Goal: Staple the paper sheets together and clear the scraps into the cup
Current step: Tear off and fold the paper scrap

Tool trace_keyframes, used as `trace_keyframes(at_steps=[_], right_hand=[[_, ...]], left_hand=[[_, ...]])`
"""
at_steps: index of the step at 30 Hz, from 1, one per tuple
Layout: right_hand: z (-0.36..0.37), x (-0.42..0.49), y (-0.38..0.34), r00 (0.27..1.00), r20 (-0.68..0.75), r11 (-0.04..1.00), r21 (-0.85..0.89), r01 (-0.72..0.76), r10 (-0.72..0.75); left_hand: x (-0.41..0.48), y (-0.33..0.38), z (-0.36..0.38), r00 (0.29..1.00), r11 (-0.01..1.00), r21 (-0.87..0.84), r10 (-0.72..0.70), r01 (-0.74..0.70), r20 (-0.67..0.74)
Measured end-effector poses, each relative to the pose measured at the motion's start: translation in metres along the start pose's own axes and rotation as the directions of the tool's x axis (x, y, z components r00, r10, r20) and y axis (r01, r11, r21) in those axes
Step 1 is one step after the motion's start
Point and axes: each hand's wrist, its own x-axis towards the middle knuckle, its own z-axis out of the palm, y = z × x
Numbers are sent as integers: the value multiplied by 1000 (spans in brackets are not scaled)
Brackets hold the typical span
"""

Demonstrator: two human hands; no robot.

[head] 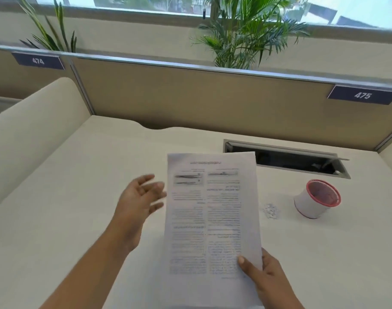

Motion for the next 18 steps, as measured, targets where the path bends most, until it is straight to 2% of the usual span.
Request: trace_keyframes(at_steps=[3,5,6,12,18], right_hand=[[8,26,2,998,-51,999,18,-28,29],[15,45,2,997,-24,997,27,-77,78],[19,55,2,994,-1,994,25,-109,109],[35,133,-7,980,30,976,-107,-191,196],[39,196,-9,970,-118,938,-252,-236,213]], left_hand=[[-4,-41,-16,968,933,304,-230,191,97],[-10,-59,-24,932,888,383,-332,256,145],[-8,-66,-28,930,880,388,-346,275,126],[43,-79,-29,969,895,372,-232,247,-85],[116,-91,-25,966,904,359,-172,232,-192]])
